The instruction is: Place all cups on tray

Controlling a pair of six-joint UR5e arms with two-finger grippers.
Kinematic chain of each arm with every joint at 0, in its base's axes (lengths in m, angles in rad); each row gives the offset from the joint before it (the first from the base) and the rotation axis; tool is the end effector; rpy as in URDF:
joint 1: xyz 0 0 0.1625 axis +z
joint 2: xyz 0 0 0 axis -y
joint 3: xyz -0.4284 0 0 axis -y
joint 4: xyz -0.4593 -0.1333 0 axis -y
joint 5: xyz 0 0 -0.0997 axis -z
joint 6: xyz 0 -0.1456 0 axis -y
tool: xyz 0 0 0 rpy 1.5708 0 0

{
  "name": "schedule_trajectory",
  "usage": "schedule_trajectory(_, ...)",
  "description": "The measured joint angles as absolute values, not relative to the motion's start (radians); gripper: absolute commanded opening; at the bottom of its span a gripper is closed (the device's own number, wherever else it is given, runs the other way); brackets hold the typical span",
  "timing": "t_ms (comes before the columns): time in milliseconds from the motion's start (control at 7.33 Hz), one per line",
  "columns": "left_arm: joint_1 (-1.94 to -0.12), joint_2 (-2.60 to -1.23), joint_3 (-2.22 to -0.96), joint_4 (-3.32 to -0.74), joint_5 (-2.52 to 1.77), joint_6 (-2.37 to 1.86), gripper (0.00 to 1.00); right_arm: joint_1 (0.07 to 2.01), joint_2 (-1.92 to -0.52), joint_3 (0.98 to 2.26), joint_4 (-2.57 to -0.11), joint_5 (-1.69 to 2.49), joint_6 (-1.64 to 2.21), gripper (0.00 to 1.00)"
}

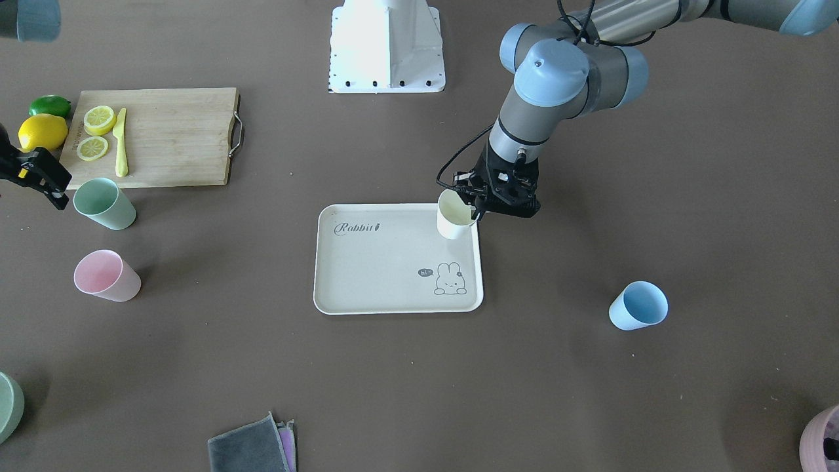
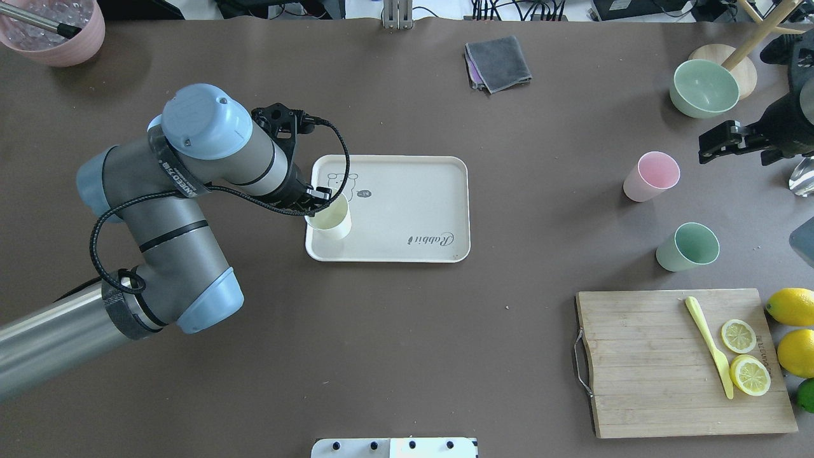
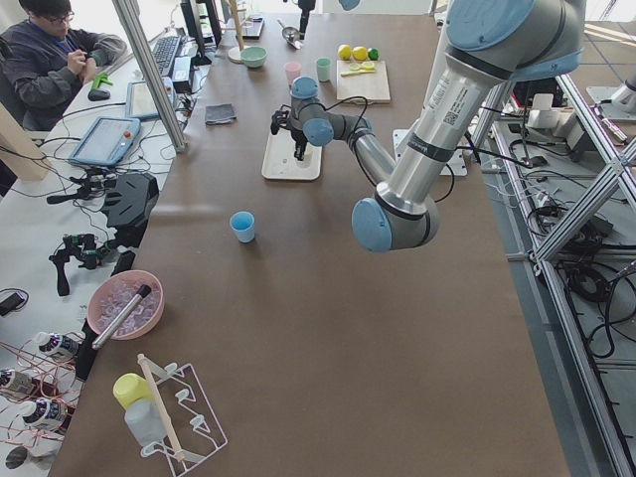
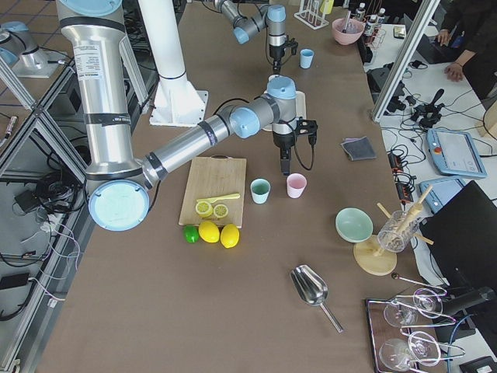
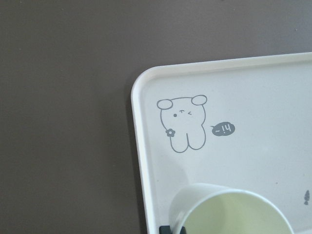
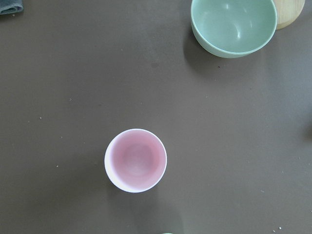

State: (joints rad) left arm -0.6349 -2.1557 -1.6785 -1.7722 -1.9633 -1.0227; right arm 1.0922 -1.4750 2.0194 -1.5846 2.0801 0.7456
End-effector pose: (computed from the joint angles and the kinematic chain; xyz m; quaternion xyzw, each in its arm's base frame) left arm 0.5637 -0.5116 0.2329 0.0904 0.4500 0.0458 0.8873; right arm -0.2137 -0.5473 0.4103 0.0680 -0.3448 0.0588 0.9344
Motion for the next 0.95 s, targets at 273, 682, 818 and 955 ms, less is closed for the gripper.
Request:
schedule_trajectory(273, -0.604, -2.158, -1.669, -1.773, -1.928, -1.024, 0.37, 1.092, -1.474, 2.016, -1.584, 2.080, 0.744, 1.00)
schedule_trajectory(682, -0.600, -2.156, -1.663, -1.775, -1.920, -1.016, 0.98, 1.092, -1.469, 2.006, -1.584, 2.080, 0.719, 1.00)
schedule_trajectory(818, -0.624, -2.155, -1.672, -1.772, -1.926, -1.008, 0.98, 1.094, -1.467, 2.001, -1.585, 2.080, 0.696, 1.00)
schedule_trajectory(955, -0.679, -2.149, -1.684, -1.762, -1.962, -0.976, 0.98, 1.105, -1.456, 1.984, -1.585, 2.081, 0.664, 1.00)
